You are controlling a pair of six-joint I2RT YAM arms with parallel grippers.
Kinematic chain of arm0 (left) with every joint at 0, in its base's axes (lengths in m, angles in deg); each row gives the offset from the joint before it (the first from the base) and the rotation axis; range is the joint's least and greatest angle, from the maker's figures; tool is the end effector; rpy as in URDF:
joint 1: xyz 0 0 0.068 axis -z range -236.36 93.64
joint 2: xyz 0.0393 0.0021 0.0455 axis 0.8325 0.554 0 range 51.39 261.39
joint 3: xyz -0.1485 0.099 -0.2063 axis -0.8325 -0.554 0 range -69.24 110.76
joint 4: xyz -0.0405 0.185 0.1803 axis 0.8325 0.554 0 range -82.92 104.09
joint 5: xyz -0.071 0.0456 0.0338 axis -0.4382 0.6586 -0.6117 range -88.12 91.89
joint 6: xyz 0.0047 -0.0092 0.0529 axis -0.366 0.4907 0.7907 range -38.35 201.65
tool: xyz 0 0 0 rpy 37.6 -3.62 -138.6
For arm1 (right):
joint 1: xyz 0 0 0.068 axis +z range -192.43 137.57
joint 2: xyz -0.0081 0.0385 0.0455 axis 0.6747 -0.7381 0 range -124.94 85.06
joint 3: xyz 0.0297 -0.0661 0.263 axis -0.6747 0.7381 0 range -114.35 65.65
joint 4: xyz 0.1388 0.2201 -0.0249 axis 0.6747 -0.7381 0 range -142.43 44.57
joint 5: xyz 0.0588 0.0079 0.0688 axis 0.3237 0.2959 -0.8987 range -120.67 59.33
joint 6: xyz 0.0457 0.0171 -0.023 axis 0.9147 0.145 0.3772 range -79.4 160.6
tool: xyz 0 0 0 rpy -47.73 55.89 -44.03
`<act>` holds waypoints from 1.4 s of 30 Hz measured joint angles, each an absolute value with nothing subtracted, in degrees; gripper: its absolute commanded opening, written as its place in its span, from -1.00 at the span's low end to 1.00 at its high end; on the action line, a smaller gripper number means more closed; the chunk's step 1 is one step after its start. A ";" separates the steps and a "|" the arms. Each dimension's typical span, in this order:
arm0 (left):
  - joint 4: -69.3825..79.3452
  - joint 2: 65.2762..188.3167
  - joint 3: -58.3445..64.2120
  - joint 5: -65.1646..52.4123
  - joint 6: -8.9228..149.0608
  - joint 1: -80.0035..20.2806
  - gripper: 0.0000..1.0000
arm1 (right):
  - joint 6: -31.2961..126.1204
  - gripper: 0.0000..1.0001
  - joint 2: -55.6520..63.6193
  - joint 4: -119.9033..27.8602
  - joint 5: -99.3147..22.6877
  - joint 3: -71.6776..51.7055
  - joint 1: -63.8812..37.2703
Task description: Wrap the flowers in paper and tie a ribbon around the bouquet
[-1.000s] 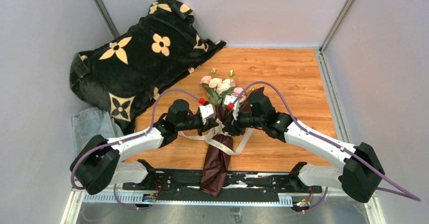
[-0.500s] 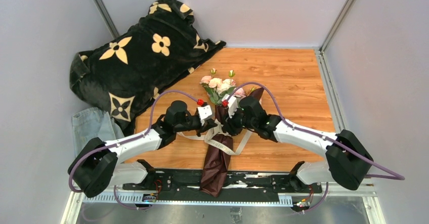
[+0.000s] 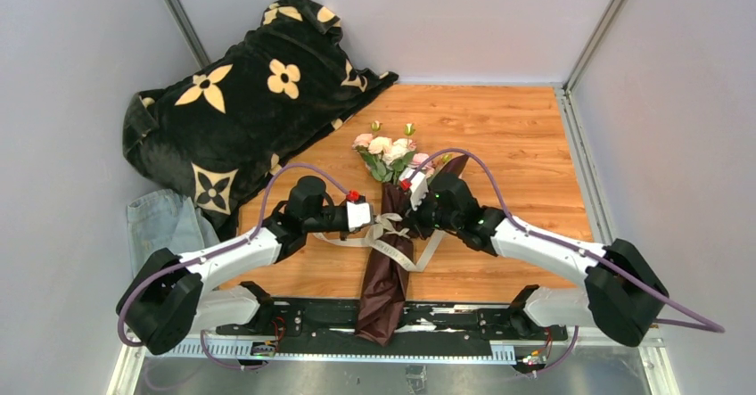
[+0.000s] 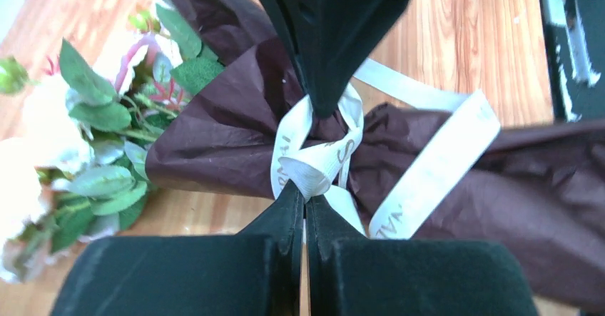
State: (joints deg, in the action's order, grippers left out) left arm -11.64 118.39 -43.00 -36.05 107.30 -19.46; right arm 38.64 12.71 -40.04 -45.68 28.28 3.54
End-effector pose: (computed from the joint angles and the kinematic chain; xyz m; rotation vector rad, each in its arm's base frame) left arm 0.1758 -0.1593 0.2036 1.3603 1.3931 -0.7741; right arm 0.1805 0.2000 0.2201 -1.0228 1.8956 0.7306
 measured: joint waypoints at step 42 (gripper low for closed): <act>-7.33 118.72 -43.98 -41.36 124.00 -19.54 -1.00 | 28.94 -0.78 14.85 -30.01 -53.68 36.81 12.61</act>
